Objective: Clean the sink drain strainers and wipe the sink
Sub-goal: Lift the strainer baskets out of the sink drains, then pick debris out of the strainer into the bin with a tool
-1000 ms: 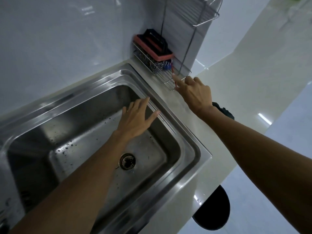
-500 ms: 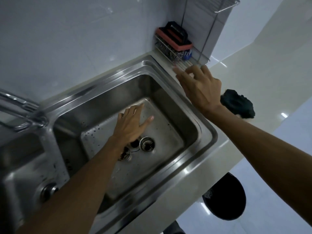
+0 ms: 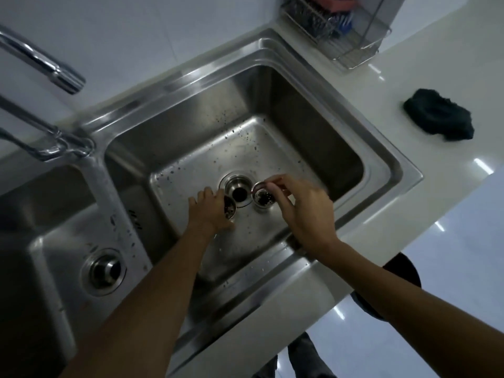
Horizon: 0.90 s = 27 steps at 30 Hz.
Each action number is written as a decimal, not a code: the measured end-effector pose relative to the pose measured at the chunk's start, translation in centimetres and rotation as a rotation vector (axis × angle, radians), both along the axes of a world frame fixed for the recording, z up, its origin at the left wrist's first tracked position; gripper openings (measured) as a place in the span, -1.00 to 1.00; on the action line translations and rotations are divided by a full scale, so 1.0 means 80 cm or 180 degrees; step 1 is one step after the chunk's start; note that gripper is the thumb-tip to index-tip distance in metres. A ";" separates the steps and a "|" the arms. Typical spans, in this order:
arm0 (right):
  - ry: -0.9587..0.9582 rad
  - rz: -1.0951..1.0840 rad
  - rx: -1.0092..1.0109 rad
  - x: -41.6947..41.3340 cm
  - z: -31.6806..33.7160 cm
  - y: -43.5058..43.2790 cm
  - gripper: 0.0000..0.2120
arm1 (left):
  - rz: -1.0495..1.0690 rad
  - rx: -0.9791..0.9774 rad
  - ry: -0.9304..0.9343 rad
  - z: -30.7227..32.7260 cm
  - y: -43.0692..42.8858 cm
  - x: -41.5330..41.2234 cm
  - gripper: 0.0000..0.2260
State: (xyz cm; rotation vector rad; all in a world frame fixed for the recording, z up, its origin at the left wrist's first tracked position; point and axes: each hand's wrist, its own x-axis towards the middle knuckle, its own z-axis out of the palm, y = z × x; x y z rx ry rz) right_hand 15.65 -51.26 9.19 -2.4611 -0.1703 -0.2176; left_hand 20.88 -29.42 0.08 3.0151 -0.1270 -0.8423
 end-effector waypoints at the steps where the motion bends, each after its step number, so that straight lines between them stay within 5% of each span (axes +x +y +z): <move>1: 0.0077 -0.0019 0.0067 -0.003 -0.002 0.000 -0.72 | 0.0057 -0.0033 0.0036 -0.007 -0.001 -0.004 -0.17; 7: 0.0241 -0.0122 0.0448 -0.001 0.011 -0.014 -0.76 | 0.0527 -0.0687 -0.0328 -0.002 0.001 -0.006 -0.35; 15: 0.0062 -0.0471 0.1581 -0.016 0.082 -0.068 -0.80 | 0.0238 -0.1665 -0.0880 0.112 -0.072 0.006 -0.19; 27: -0.0622 -0.1933 0.1986 -0.151 0.135 -0.346 -0.90 | -0.0592 -0.2633 -0.1391 0.208 -0.426 -0.065 -0.21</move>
